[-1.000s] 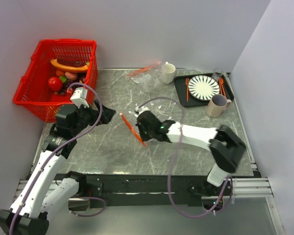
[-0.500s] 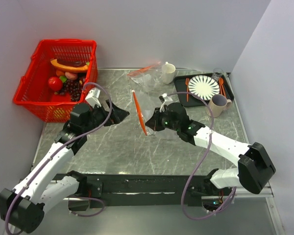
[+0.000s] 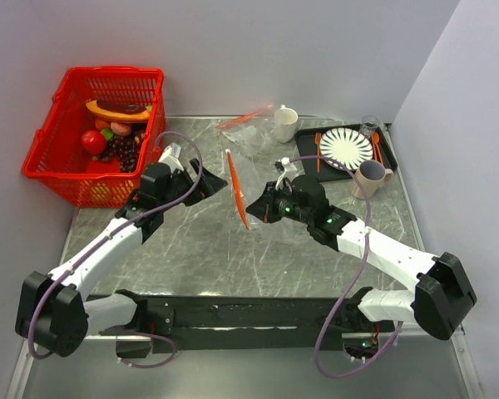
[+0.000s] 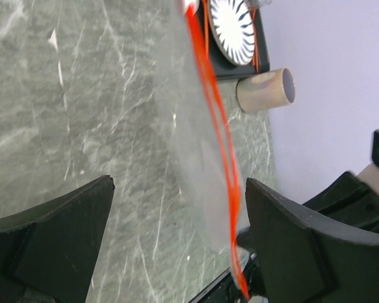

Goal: Place the food in the zip-top bag and seal the zipper
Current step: Open the zipper of the food storage bag.

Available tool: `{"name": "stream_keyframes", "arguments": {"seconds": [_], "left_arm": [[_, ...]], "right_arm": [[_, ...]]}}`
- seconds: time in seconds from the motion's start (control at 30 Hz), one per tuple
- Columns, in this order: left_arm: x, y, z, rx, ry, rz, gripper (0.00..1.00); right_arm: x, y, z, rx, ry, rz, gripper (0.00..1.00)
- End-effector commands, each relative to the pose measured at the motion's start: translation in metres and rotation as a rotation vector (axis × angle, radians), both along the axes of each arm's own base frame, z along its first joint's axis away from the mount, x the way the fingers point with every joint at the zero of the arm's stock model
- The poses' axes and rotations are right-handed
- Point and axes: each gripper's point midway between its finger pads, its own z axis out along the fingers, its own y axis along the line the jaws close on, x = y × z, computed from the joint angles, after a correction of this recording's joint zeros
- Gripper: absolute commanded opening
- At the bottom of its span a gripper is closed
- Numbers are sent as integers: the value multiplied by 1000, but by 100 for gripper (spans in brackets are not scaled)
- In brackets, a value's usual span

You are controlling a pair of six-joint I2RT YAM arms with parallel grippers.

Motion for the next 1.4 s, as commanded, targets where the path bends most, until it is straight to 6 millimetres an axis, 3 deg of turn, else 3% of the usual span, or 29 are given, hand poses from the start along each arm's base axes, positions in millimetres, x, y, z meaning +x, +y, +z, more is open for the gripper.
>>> {"name": "stream_keyframes", "arguments": {"seconds": [0.0, 0.5, 0.63, 0.97, 1.2, 1.37], "left_arm": [[19, -8, 48, -69, -121, 13, 90], [31, -18, 39, -89, -99, 2, 79], [34, -24, 37, -93, -96, -13, 68], [40, -33, 33, -83, -89, -29, 62], [41, -36, 25, -73, -77, -39, 45], [41, -37, 23, -80, -77, -39, 42]], "right_arm": [[-1, 0, 16, 48, -41, 10, 0], [-5, -1, 21, 54, -52, 24, 0], [-6, -2, 22, 52, -57, 26, 0], [-6, -2, 22, 53, -59, 28, 0], [-6, -1, 24, 57, -59, 28, 0], [-6, -1, 25, 59, -61, 31, 0]]}}
